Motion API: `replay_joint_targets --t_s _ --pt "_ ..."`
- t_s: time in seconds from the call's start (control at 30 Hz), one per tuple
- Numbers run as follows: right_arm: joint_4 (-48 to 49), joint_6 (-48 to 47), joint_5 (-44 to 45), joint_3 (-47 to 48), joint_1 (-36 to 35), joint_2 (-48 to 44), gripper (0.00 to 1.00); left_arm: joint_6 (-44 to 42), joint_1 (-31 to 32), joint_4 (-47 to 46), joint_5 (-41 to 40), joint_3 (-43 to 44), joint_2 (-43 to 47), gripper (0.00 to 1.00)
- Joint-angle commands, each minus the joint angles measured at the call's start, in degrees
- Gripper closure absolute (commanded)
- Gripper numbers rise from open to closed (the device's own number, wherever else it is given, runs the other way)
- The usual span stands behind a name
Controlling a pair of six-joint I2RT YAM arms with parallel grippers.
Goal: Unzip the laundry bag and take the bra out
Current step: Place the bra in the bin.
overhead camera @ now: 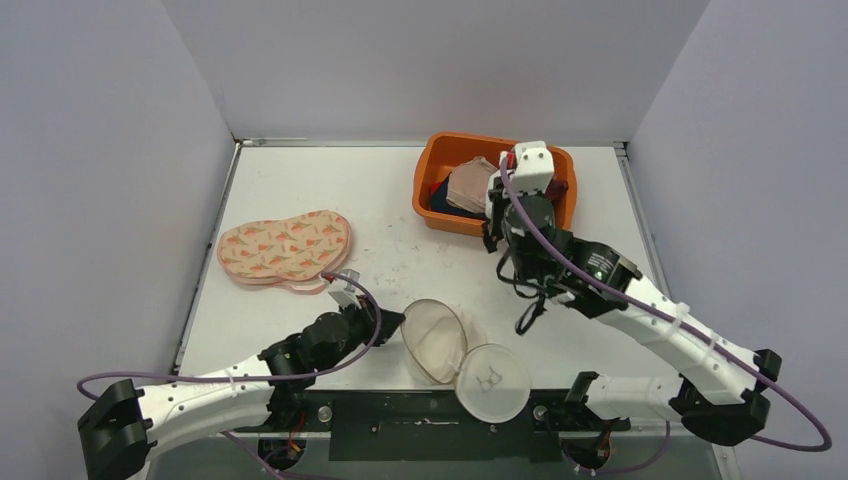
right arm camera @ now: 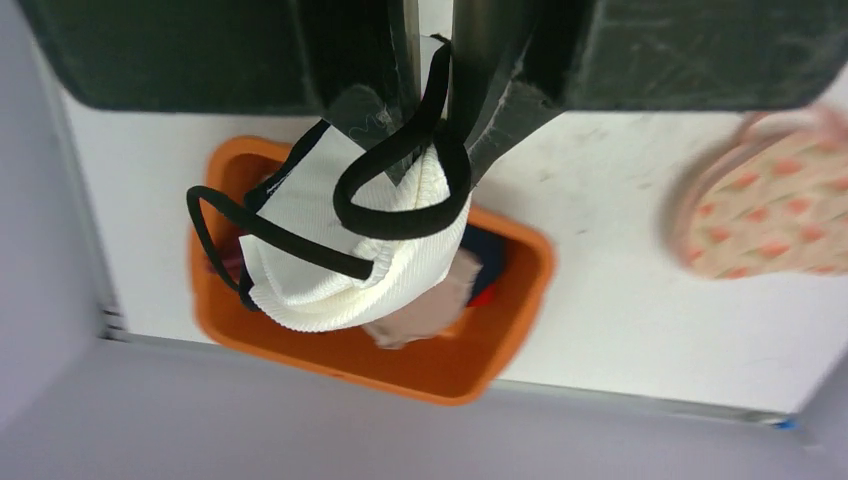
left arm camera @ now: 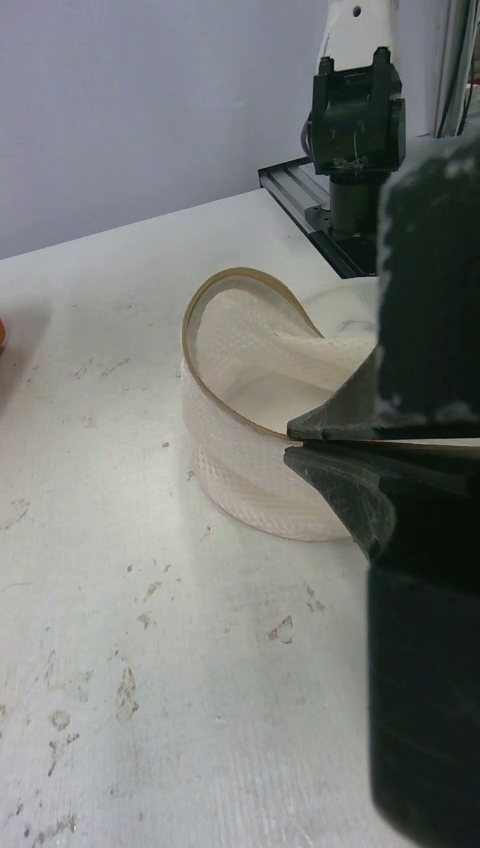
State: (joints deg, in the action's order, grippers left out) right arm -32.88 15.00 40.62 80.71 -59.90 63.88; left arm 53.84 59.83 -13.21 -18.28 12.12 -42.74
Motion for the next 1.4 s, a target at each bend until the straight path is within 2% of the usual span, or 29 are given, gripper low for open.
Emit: replay_joint_targets --t_s 0.0,0.13,0.27,0.6,1.03,1.37 --pt "5.1 -4.9 5.6 2.4 11.9 5.8 0.95 1.2 -0.4 4.7 -3.9 0.0 3.1 1.00" --pt "9.2 -6.1 2.7 3.9 20.2 12.9 0.95 1.7 -0.4 7.1 -5.0 -0.2 4.7 1.00" --pt "11.5 -7.3 2.6 7.7 23.3 20.4 0.95 2.3 -0.6 7.9 -5.2 -0.3 5.1 1.00" --pt "14.5 -14.1 3.7 16.5 23.4 35.6 0.95 4.7 -0.6 5.2 -4.1 -2.4 4.8 1.00" --pt "12.5 -13.9 0.0 22.4 22.9 47.6 0.95 5.7 -0.6 6.8 -4.4 -4.9 8.5 1.00" --pt "8.8 -13.1 -4.3 28.9 23.7 57.5 0.95 5.6 -0.8 4.9 -3.3 -5.3 6.6 1.00"
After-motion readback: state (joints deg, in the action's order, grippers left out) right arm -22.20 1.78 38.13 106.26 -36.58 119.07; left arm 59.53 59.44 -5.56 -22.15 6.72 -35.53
